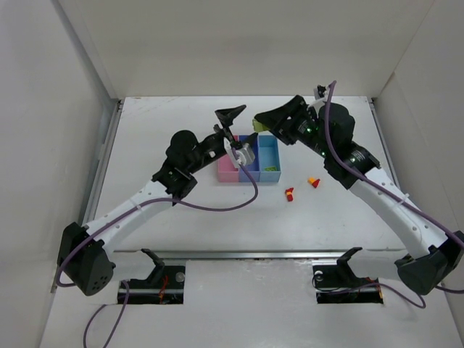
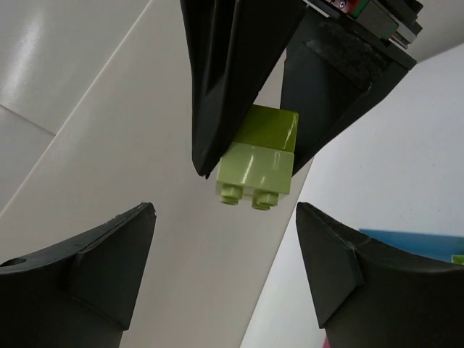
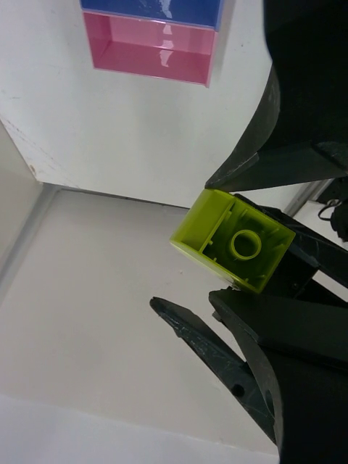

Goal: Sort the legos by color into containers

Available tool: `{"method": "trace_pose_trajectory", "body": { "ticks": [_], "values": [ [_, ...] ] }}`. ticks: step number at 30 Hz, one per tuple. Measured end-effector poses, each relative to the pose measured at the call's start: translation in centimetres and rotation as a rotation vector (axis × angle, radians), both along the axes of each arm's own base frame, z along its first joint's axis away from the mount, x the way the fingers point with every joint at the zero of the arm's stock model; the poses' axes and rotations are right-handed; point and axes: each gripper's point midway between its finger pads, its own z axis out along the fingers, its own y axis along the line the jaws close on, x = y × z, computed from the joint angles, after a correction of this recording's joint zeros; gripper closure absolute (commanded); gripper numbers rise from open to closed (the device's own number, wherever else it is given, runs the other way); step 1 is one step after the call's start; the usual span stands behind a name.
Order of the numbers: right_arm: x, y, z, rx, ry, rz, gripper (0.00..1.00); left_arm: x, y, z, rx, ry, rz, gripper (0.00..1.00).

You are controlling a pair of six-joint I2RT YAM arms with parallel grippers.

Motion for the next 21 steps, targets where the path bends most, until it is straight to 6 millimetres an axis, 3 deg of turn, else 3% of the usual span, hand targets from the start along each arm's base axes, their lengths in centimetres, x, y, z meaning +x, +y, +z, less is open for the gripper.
{"method": "trace_pose_trajectory", "body": {
  "ticks": [6, 12, 21],
  "values": [
    [-0.4, 0.5, -0.6, -0.012, 0.005, 0.016, 1.00, -0.3, -0.4, 0.0, -0.007, 0.010, -0.031, 0.49],
    [-0.2, 0.7, -0.8, -0.013, 0.003, 0.018, 1.00, -0.8, -1.0, -0.7, 0.004, 0.035, -0.074, 0.63],
    [0.1, 0.8, -1.3, -0.020, 0.009, 0.008, 1.00, -0.8, -1.1, -1.3, 0.013, 0.060, -0.079, 0.64]
  ]
}}
